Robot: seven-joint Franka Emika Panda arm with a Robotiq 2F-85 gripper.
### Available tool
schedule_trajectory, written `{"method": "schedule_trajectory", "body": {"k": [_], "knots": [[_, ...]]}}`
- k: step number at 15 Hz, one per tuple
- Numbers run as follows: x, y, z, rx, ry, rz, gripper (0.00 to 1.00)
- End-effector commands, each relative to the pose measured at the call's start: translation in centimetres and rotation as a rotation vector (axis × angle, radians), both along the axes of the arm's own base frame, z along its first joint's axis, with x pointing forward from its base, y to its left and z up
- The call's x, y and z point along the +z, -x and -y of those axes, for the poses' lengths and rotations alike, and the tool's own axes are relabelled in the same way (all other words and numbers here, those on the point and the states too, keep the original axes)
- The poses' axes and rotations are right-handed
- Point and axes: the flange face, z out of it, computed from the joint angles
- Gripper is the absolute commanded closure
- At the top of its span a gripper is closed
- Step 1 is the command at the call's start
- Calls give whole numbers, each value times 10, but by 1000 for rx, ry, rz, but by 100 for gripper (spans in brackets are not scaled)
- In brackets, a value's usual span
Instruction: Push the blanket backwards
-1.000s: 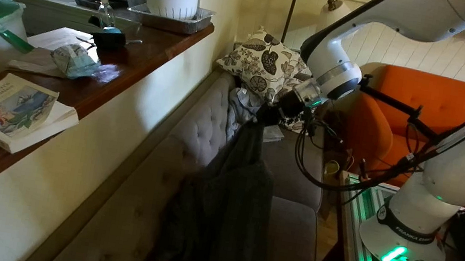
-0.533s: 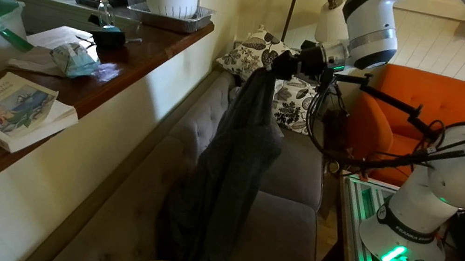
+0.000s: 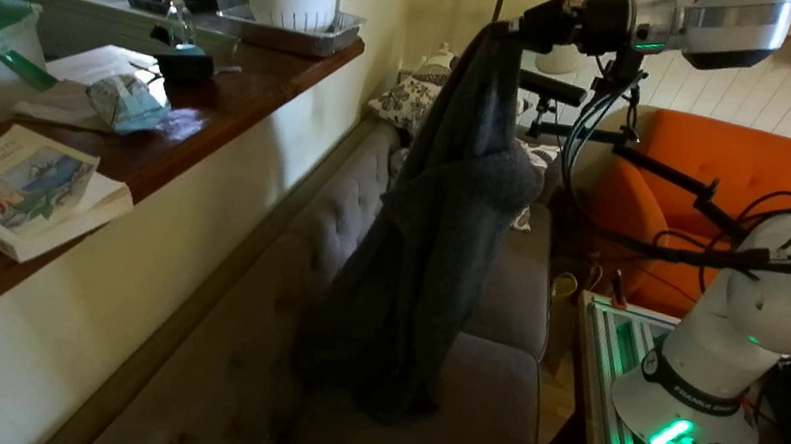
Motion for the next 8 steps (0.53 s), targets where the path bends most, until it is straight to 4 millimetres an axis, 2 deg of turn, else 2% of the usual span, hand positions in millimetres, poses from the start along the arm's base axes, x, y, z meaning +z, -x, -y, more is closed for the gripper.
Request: {"method": "schedule_trajectory", "body": {"k": [1,2,3,6,8], "knots": [[23,1,-56,5,195,-81,99],[22,-5,-71,19,246,-123,99],[21,-20,-82,44,284,-190,99],[12,-31,-115,132,377,-318,99],[7,-34,-128,197,360,-356,99]]}}
